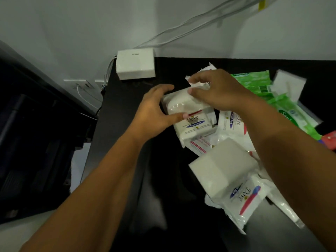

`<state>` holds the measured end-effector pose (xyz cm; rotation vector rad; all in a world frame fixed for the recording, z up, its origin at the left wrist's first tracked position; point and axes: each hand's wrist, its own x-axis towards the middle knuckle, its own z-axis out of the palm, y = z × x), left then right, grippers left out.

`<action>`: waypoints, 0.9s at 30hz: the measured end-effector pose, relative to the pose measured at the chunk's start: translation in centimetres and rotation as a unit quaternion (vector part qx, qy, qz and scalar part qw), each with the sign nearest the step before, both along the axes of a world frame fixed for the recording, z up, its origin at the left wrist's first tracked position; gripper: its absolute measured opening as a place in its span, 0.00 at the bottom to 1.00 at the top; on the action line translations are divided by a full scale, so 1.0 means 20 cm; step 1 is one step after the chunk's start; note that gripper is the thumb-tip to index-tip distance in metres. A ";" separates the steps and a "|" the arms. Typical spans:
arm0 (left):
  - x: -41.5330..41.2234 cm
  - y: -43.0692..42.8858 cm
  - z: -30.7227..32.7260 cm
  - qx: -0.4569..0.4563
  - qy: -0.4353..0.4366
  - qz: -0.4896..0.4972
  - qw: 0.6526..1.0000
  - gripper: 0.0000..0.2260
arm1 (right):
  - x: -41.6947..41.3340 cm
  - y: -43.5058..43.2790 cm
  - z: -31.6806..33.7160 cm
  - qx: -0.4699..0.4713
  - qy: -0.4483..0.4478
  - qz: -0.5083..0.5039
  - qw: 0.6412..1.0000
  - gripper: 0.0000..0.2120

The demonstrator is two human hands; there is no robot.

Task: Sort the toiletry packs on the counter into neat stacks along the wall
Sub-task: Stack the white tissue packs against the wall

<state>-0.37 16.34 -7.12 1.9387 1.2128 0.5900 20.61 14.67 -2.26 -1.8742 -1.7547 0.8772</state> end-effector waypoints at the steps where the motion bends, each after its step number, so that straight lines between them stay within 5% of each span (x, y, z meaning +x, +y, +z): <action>1: 0.01 -0.02 0.00 0.008 0.008 -0.011 1.000 0.36 | 0.03 -0.04 -0.01 -0.017 0.003 0.001 1.000 0.22; 5: 0.07 -0.08 -0.01 0.020 0.016 0.012 1.000 0.36 | 0.12 -0.13 -0.06 -0.065 -0.009 0.037 0.997 0.41; 8: 0.09 -0.10 -0.04 0.022 0.028 0.036 0.999 0.34 | 0.15 -0.14 -0.10 -0.059 -0.046 0.052 0.996 0.45; 21: 0.09 -0.15 -0.05 0.049 0.044 0.079 0.995 0.28 | 0.07 -0.15 -0.15 0.031 -0.043 0.018 0.998 0.26; 27: -0.05 -0.05 -0.02 0.011 -0.150 0.162 0.975 0.24 | -0.04 -0.07 -0.11 0.054 0.071 -0.042 0.995 0.25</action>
